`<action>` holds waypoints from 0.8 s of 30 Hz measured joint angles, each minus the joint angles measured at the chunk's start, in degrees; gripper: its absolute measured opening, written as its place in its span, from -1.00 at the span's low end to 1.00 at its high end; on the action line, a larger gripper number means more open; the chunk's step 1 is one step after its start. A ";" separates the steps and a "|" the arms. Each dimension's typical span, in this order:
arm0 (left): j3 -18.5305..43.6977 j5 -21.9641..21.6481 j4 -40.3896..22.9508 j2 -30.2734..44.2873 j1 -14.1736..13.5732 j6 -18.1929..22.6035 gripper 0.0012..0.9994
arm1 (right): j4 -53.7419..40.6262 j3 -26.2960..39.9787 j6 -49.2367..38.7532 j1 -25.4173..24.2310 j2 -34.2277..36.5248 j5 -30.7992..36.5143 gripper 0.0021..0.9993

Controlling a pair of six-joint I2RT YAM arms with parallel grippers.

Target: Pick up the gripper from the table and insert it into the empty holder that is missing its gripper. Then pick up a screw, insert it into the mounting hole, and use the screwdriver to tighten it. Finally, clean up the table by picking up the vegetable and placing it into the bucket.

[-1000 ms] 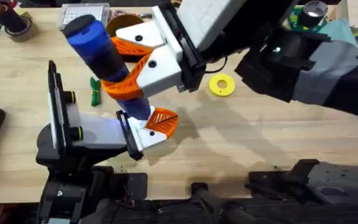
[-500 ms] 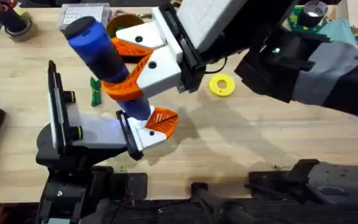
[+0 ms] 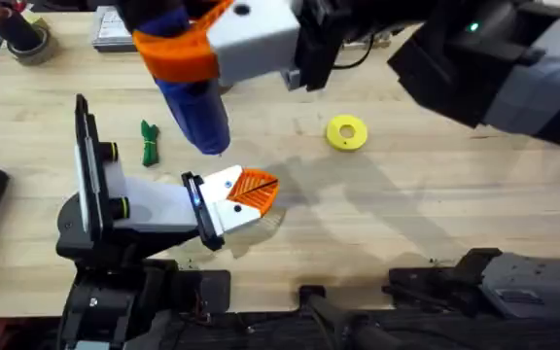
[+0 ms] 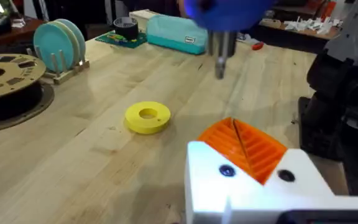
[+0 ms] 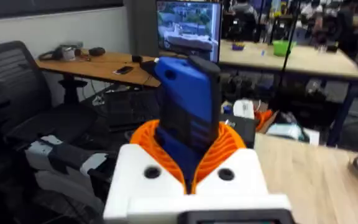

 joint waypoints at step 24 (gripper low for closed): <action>0.00 0.05 0.00 0.00 0.00 0.00 -0.98 | -76.03 22.69 -56.35 -20.24 0.65 42.41 -0.96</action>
